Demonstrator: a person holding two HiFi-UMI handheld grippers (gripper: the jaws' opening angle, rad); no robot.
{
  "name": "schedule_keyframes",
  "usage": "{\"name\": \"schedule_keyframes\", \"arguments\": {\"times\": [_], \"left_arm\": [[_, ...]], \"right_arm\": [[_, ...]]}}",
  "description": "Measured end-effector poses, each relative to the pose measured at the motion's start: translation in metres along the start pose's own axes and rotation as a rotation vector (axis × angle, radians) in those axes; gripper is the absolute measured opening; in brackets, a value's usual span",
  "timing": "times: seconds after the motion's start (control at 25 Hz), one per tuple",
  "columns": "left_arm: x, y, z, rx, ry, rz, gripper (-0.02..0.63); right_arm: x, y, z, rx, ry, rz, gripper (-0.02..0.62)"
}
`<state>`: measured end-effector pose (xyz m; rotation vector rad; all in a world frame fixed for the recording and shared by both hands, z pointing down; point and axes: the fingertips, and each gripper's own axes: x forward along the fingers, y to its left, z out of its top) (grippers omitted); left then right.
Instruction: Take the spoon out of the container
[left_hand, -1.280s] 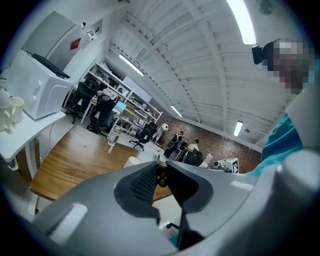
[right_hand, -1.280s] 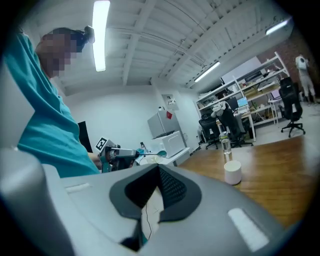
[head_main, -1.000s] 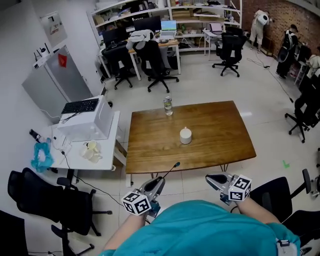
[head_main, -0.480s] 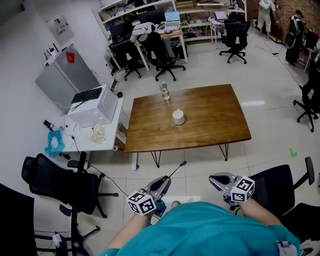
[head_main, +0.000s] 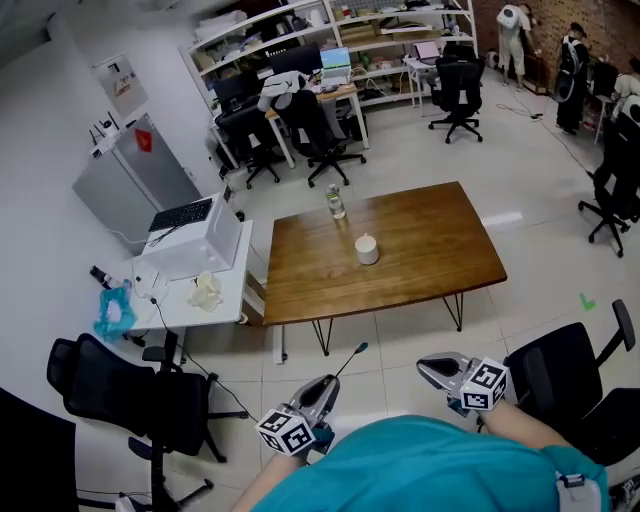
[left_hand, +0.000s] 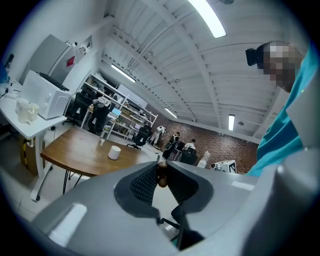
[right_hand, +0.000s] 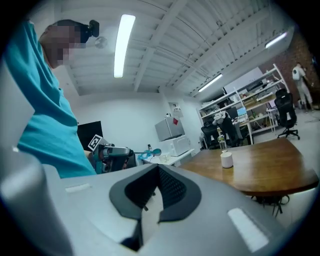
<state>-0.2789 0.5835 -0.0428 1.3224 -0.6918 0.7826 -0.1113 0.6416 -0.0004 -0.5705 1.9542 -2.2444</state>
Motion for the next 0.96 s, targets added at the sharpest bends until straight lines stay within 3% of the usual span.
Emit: {"name": "schedule_keyframes", "arguments": {"times": [0.36,0.96], "left_arm": [[-0.049,0.052,0.033,-0.001,-0.041,-0.039,0.051],[-0.044,0.056,0.038,0.001,-0.054,-0.056,0.052]], "right_arm": [[0.076,0.028,0.004,-0.043,0.042,-0.013,0.000],[0.073,0.019,0.008,-0.064,0.065,-0.030,0.000]]}}
